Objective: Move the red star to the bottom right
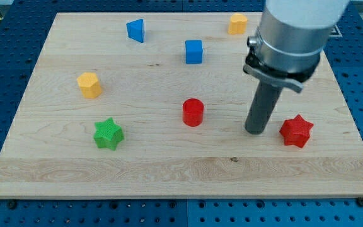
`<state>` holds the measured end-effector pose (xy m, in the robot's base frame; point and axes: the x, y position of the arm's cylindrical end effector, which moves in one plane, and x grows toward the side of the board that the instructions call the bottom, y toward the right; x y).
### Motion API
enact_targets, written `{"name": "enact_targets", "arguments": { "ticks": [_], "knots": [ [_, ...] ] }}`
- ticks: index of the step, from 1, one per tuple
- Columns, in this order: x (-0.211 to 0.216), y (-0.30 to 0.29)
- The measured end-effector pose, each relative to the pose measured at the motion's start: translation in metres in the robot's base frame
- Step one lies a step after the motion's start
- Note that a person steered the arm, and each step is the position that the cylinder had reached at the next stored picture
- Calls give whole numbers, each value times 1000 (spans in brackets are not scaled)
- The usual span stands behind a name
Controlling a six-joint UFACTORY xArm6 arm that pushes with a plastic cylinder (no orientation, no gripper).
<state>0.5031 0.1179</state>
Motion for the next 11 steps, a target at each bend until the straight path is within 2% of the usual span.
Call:
{"name": "enact_targets", "arguments": {
  "ticks": [1, 2, 4, 7, 11],
  "knots": [
    [-4, 27],
    [19, 32],
    [3, 58],
    [10, 128],
    [46, 136]
  ]
}}
